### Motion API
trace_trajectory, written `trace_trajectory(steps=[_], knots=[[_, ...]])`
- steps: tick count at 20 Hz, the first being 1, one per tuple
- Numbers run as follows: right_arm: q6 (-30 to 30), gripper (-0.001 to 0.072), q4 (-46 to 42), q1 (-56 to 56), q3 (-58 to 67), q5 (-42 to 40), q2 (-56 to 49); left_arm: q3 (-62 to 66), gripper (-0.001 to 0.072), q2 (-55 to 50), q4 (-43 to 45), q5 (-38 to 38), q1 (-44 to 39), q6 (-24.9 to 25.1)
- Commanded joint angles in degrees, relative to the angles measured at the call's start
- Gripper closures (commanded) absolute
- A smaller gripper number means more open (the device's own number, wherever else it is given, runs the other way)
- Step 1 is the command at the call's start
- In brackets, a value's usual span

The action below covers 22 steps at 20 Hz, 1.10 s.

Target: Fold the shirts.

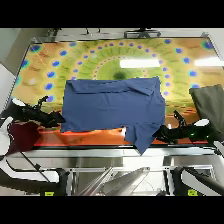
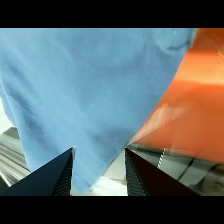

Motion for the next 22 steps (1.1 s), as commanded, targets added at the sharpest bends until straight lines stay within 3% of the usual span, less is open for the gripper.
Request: trace_trajectory(steps=[1, 4, 6, 7, 8, 9, 13, 18, 22], knots=[[1.31, 0.0333, 1.88, 0.11, -1.2, -0.5, 0.07, -0.26, 0.0241, -3.54, -1.51, 1.55, -0.02, 2.64], [-4.2, 0.0334, 9.64, 0.09, -1.44, -5.03, -0.04, -0.26, 0.0401, -3.39, -6.32, 0.94, 0.0, 5.44], [-7.39, 0.0339, 15.41, 0.11, -1.44, -7.61, -0.48, -0.26, 0.0427, -3.19, -10.4, 1.73, -0.02, 6.67], [-8.61, 0.0442, 16.79, 0.11, -1.46, -7.45, -0.9, -0.26, 0.0428, -3.19, -11.8, 2.27, -0.02, 7.1], [-8.57, 0.0604, 16.74, 0.15, -1.44, -7.32, -1.11, -0.26, 0.0522, -3.19, -12.66, 2.14, -0.02, 7.34], [-8.57, 0.0694, 16.74, 0.28, -1.44, -7.21, -1.09, -0.24, 0.0685, -3.13, -13.18, 1.33, 0.0, 8.04], [-8.57, 0.0697, 16.52, -0.46, -0.11, -0.85, 0.76, -0.24, 0.0694, 0.61, -12.83, -0.72, 0.61, 8.15], [-8.35, 0.0697, 14.62, -9.55, 6.51, 5.55, 4.26, 1.11, 0.0693, 7.48, -12.79, -4.85, 4.37, 7.96], [-8.55, 0.0697, 16.0, -8.7, 14.45, 5.88, 4.17, 8.87, 0.0694, 10.19, -12.92, -4.02, 1.9, 4.68]])
